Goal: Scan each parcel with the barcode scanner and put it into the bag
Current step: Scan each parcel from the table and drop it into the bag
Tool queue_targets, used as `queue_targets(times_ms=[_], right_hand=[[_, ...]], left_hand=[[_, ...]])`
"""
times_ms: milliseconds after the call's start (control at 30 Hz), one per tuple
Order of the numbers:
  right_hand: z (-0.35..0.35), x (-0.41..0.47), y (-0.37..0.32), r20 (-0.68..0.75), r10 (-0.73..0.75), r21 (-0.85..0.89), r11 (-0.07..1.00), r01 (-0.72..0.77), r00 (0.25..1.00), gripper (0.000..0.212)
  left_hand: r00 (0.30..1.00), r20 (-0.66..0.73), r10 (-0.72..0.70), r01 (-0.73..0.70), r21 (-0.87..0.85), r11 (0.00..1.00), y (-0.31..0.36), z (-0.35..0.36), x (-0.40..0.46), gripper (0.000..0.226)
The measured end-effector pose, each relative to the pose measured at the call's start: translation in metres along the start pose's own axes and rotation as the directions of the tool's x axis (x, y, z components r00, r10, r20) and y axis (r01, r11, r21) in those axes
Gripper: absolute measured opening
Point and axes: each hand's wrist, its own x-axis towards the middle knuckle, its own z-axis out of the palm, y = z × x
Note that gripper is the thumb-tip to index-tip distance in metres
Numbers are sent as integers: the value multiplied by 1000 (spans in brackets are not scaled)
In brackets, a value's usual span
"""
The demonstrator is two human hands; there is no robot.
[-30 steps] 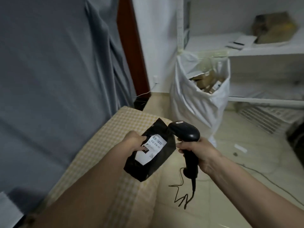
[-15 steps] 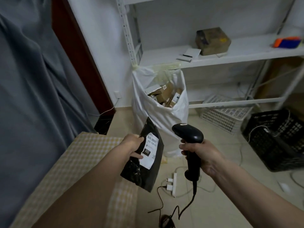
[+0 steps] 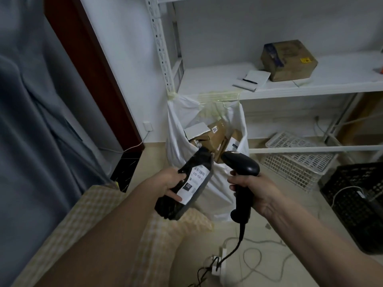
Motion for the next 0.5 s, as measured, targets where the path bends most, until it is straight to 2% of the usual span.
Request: queue_targets(times_ms=[133,267,367,500], right_hand=[[-2,47,-21,29,36,16,999,-36,999,23],[2,102,-47,61,66,15,998,-67,996,18],[6,145,-71,145,98,14,995,-101,985,20],[0,198,-115,167,131,3,991,-133,977,17]], left_hand=[[999,-53,-6,-7,-242,970,33,-4,35,21],[999,-43,-24,0,-490,872,69,-9,72,24],[1000,-7,-21,13,-603,798,102,-6,100,30],[999,-54,-11,-29,-692,722,159,6,145,25]])
